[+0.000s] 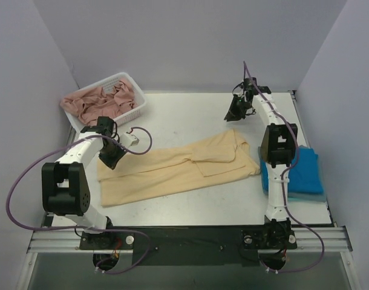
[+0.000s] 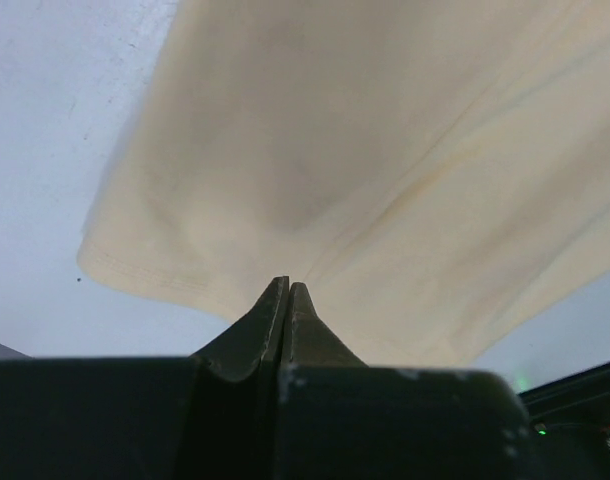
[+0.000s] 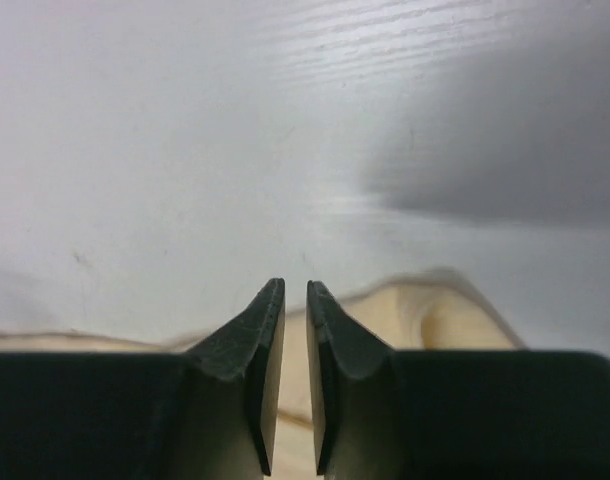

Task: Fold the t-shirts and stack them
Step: Rotate the tshirt 90 degrees

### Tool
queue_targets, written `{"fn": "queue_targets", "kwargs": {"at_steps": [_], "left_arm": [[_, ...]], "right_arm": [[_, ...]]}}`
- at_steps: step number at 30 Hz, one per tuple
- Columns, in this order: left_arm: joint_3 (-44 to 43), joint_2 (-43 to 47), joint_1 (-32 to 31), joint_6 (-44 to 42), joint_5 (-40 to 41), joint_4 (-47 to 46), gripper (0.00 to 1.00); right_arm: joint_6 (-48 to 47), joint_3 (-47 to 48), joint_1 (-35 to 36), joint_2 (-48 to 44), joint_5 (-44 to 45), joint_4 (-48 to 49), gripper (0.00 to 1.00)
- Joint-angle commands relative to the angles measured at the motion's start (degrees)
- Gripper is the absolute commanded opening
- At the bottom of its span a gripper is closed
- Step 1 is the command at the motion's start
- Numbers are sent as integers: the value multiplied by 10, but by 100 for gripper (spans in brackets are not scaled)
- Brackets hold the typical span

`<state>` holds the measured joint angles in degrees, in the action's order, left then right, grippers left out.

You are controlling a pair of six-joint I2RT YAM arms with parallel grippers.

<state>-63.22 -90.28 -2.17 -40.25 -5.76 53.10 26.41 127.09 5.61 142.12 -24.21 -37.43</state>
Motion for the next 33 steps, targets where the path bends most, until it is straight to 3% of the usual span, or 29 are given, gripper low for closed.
{"fn": "queue_targets", "kwargs": {"at_steps": [1, 2, 4, 5, 10, 15, 19, 23, 25, 26, 27, 28, 33], "left_arm": [[15, -30, 9, -38, 51, -73, 0], [19, -29, 9, -41, 51, -86, 0], [20, -20, 9, -49, 24, -80, 15], [16, -15, 9, -52, 13, -69, 31], [-7, 35, 37, -88, -60, -34, 55], [50, 41, 55, -197, -76, -8, 60], [95, 36, 55, -208, -65, -45, 61], [131, 20, 53, -178, -10, -146, 58], [133, 15, 54, -154, -1, -157, 40], [128, 16, 54, -151, -5, -151, 18], [123, 19, 54, -151, -17, -130, 9], [119, 22, 55, -153, -23, -117, 0], [132, 42, 55, -190, -45, -26, 0]], "right_arm": [[-45, -103, -18, -177, 27, 38, 17], [-61, -126, -19, -210, 40, 37, 26], [-79, -187, -19, -234, 73, 37, 33], [-82, -212, -19, -234, 85, 35, 34], [-71, -213, -19, -182, 83, -2, 36], [-70, -205, -13, -130, 51, -4, 38], [-64, -201, -9, -101, 44, -4, 38], [-57, -185, -12, -82, 53, -4, 30], [-55, -172, -14, -77, 43, -3, 11], [-55, -164, -14, -77, 38, -1, 7], [-55, -160, -15, -73, 36, 3, 0], [-54, -149, -14, -71, 34, 5, 0], [2, -77, -31, -29, 28, 54, 0]]}}
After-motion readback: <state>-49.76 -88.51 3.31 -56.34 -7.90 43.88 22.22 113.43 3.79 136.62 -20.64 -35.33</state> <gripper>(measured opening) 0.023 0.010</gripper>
